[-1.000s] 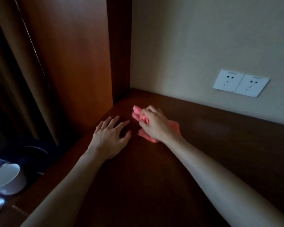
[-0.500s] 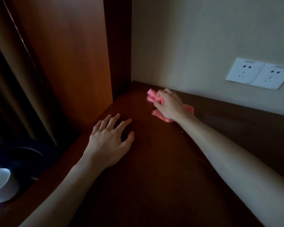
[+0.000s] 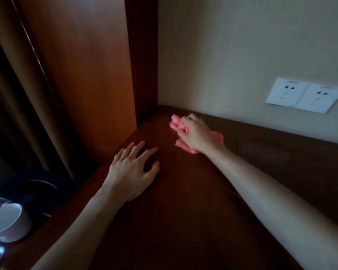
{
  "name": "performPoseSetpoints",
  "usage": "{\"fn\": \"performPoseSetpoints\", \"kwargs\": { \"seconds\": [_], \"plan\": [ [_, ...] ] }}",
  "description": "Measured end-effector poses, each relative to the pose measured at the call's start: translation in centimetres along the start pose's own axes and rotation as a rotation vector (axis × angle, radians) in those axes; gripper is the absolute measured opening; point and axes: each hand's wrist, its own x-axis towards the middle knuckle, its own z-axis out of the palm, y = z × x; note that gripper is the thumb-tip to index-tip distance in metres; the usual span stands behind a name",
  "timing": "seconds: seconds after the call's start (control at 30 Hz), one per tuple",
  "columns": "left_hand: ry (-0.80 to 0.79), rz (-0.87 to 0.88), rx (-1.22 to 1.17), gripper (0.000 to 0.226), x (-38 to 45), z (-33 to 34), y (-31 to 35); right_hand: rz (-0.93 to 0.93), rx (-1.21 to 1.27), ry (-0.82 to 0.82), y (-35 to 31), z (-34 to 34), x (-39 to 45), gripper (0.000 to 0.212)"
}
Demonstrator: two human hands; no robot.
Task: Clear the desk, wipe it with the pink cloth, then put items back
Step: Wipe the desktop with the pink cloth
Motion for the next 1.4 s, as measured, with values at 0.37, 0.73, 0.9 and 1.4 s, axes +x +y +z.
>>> {"fn": "performPoseSetpoints", "kwargs": {
  "seconds": [0.37, 0.73, 0.9, 1.4],
  "plan": [
    [-0.010, 0.004, 0.034, 0.085, -0.5, 0.4, 0.2, -0.320, 0.205, -0.148, -6.6, -6.1, -17.5, 0.019],
    [0.035, 0.027, -0.005, 0.073, 0.5, 0.9, -0.8, 0.077, -0.045, -0.024, 5.6, 0.4, 4.1, 0.016],
    [0.001, 0.002, -0.008, 0.064, 0.3, 0.1, -0.4, 0.089, -0.082, 0.015, 6.7, 1.3, 7.4, 0.019],
    [-0.008, 0.014, 0.006, 0.087, -0.5, 0.0, 0.3, -0.290, 0.203, -0.113, -6.1, -5.3, -17.1, 0.018]
  ]
}}
